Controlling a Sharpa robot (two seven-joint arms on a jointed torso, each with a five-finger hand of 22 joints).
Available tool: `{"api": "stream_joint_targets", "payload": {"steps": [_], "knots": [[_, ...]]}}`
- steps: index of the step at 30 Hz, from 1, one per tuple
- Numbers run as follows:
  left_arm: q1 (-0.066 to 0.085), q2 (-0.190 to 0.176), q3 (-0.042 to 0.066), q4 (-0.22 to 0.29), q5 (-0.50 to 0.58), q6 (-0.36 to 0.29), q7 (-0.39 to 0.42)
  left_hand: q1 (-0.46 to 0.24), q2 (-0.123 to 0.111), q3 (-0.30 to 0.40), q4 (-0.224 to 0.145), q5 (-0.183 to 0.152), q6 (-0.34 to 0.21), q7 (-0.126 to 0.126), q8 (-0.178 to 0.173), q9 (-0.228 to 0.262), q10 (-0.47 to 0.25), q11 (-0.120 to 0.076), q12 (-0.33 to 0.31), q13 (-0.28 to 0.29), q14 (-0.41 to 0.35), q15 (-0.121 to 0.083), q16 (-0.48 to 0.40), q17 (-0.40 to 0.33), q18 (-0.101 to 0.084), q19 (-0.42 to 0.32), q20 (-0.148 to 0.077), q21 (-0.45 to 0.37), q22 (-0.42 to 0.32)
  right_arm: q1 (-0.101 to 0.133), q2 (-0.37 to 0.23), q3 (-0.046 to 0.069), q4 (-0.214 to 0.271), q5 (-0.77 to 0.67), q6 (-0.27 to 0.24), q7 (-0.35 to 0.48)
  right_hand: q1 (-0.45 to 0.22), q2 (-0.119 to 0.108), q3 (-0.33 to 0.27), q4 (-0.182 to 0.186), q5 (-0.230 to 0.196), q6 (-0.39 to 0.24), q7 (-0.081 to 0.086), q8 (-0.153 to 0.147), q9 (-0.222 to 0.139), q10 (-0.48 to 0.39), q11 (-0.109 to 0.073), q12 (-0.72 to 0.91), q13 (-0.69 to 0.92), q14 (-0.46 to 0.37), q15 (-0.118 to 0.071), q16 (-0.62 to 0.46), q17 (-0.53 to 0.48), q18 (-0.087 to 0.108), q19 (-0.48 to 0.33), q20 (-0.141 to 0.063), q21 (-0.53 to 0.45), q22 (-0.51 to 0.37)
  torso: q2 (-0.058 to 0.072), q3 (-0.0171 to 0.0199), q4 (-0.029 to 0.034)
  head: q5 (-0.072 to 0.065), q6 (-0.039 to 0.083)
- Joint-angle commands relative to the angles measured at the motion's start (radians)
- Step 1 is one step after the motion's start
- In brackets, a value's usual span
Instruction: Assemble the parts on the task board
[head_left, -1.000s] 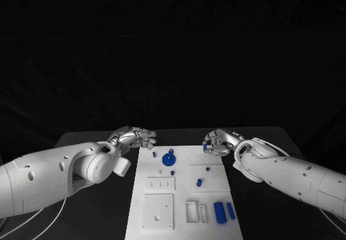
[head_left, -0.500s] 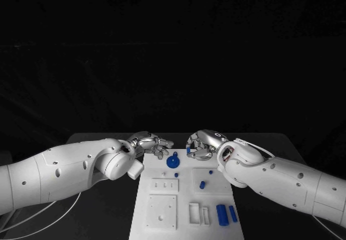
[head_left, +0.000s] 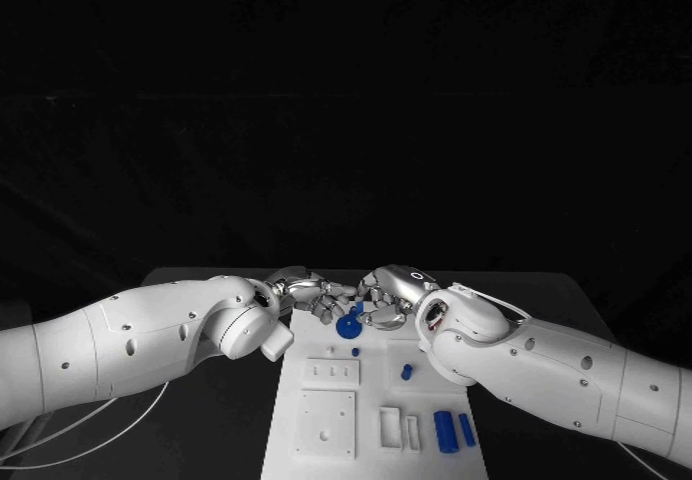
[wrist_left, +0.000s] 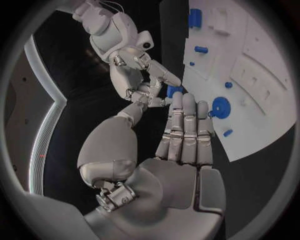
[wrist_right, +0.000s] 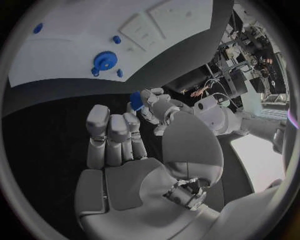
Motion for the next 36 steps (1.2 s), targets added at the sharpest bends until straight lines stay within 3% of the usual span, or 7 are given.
{"api": "stream_joint_targets", "payload": {"steps": [1, 14, 36], "knots": [[0.000, 0.002, 0.000, 0.004, -0.057, 0.019, -0.030, 0.006, 0.008, 0.000, 0.002, -0.003, -0.001, 0.003, -0.004, 0.002, -0.006, 0.001, -0.002, 0.003, -0.006, 0.002, -0.006, -0.002, -0.014, -0.006, -0.006, -0.005, 0.021, -0.002, -0.001, 0.000, 0.012, -0.038, 0.004, -0.036, 0.000, -0.008, 0.002, 0.007, 0.000, 0.041, 0.035, -0.006, 0.005, 0.002, -0.001, -0.007, -0.001, 0.000, -0.008, -0.004, 0.001, 0.059, 0.003, -0.007, 0.001, 0.004, -0.002, -0.0005, -0.0001, -0.001, -0.001], [-0.002, -0.001, -0.003, 0.007, -0.094, 0.022, -0.055, 0.007, 0.001, -0.007, 0.008, -0.003, 0.018, -0.005, 0.006, 0.010, 0.002, -0.006, 0.010, 0.021, -0.004, 0.002, 0.002, -0.008, -0.011, -0.007, -0.004, 0.001, 0.021, -0.009, -0.007, 0.000, 0.045, -0.045, -0.003, -0.050, 0.003, -0.016, 0.009, 0.018, 0.000, 0.042, 0.035, -0.008, 0.006, 0.001, -0.001, -0.009, -0.003, 0.001, -0.008, -0.006, 0.001, 0.059, 0.004, -0.008, -0.001, 0.003, 0.000, 0.0014, 0.0005, 0.001, -0.004], [-0.003, 0.009, -0.009, 0.003, -0.114, 0.046, -0.074, 0.009, 0.006, -0.009, 0.016, -0.003, 0.047, -0.018, 0.018, 0.020, 0.020, -0.017, 0.022, 0.044, -0.011, 0.006, -0.012, -0.032, -0.008, -0.010, -0.001, 0.001, 0.017, -0.010, 0.004, 0.000, 0.046, -0.046, 0.010, -0.060, 0.004, -0.024, 0.013, 0.027, 0.000, 0.042, 0.035, -0.010, 0.008, 0.001, -0.001, -0.011, -0.003, 0.002, -0.008, -0.008, 0.000, 0.059, 0.005, -0.008, -0.003, 0.002, 0.001, -0.0005, 0.0017, 0.002, -0.007]]}}
